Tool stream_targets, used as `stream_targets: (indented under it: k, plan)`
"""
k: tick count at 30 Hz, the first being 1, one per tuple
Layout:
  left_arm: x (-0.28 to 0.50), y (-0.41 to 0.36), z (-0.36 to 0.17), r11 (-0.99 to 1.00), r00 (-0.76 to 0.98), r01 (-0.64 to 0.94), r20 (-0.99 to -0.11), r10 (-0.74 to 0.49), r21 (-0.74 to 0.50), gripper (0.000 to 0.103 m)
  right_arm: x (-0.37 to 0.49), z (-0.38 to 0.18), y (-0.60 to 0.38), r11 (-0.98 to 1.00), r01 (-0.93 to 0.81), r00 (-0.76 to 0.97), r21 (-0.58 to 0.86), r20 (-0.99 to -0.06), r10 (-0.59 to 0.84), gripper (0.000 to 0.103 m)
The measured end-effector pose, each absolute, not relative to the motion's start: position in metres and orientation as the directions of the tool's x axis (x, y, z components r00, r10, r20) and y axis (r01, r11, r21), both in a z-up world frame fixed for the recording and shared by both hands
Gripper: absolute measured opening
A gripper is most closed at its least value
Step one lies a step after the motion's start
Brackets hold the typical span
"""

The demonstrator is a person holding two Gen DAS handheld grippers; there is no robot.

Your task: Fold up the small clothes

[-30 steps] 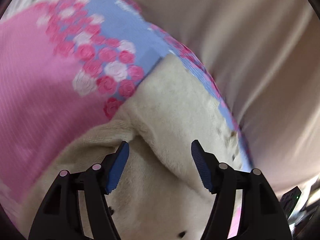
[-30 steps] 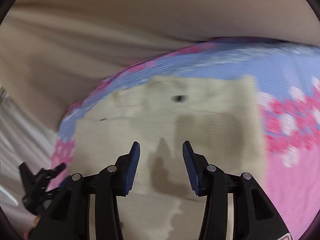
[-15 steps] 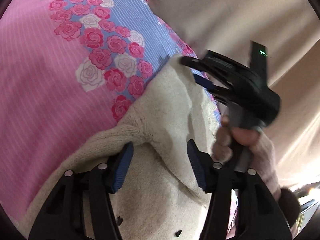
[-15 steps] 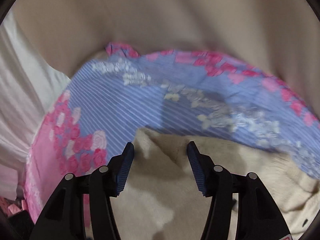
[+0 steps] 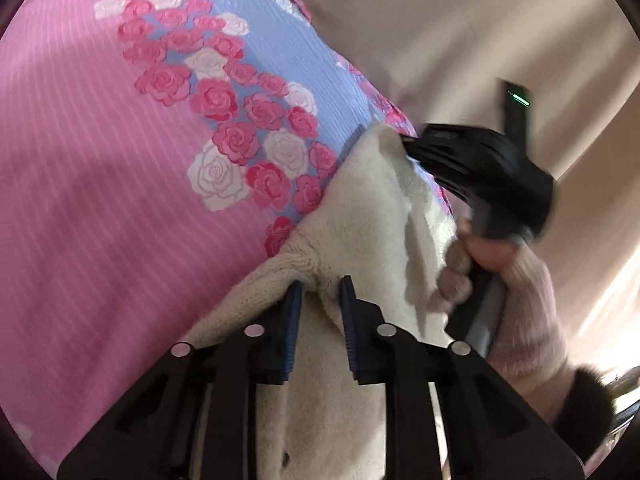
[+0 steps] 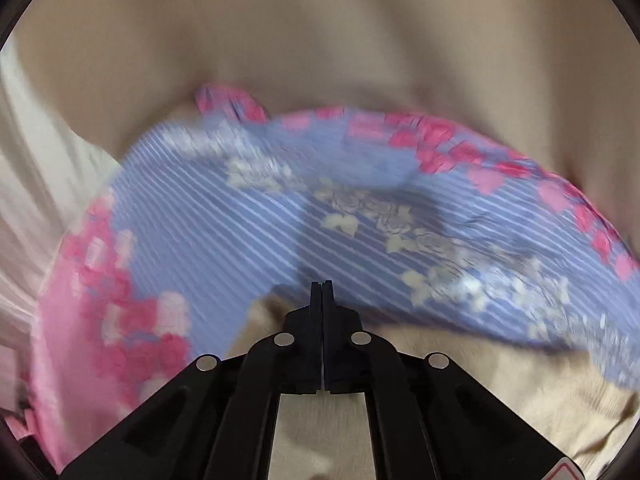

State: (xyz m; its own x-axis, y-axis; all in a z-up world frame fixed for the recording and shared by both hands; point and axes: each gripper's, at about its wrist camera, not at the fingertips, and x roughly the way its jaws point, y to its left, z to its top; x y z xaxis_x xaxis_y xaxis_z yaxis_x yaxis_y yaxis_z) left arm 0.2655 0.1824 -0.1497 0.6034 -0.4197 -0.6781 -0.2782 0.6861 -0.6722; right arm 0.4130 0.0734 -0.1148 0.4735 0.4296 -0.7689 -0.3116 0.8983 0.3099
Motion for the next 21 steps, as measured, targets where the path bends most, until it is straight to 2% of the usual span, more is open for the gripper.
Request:
stream_targets:
  k: [2,3,4,5,7,9,12,16,20,21]
  plan:
    - [0.258,0.173,-0.131,0.733,0.610,-0.224,-0.679,-0.408,-0.642,0.027,0.374,-0.081,0.028,0.900,-0.291,0.562,0.324,-0.704,0.435,0.009]
    - [0.253,0.165,-0.122,0.751,0.617,-0.194,-0.674,-0.406,-0.631,0.035,0.351,-0.071,0.002,0.908,-0.269,0.604,0.321,-0.678,0.419,0.022]
    - [0.249,0.157,-0.116,0.766,0.620,-0.171,-0.672,-0.406,-0.620,0.039,0.331,-0.065,-0.026,0.916,-0.237,0.632,0.322,-0.665,0.397,0.039]
    - [0.242,0.141,-0.107,0.778,0.621,-0.130,-0.662,-0.419,-0.614,0.043,0.307,-0.063,-0.064,0.934,-0.173,0.657,0.311,-0.670,0.345,0.044]
    - [0.238,0.108,-0.097,0.789,0.599,-0.061,-0.655,-0.461,-0.611,0.046,0.277,-0.073,-0.130,0.960,-0.041,0.660,0.278,-0.713,0.235,0.046]
    - [0.232,0.059,-0.091,0.771,0.537,0.040,-0.638,-0.553,-0.635,0.046,0.252,-0.090,-0.208,0.960,0.125,0.619,0.251,-0.776,0.122,0.046]
    - [0.226,-0.018,-0.095,0.718,0.411,0.151,-0.618,-0.671,-0.679,0.047,0.229,-0.107,-0.300,0.910,0.291,0.569,0.294,-0.819,0.082,0.049]
    - [0.219,-0.122,-0.130,0.632,0.216,0.119,-0.601,-0.769,-0.766,0.047,0.232,-0.124,-0.346,0.885,0.300,0.532,0.357,-0.832,0.155,0.049]
    - [0.213,-0.180,-0.155,0.593,0.156,0.052,-0.580,-0.799,-0.803,0.047,0.254,-0.146,-0.341,0.882,0.230,0.485,0.411,-0.834,0.262,0.049]
    - [0.213,-0.191,-0.161,0.579,0.152,0.051,-0.567,-0.809,-0.813,0.044,0.260,-0.151,-0.341,0.880,0.206,0.470,0.429,-0.832,0.296,0.047]
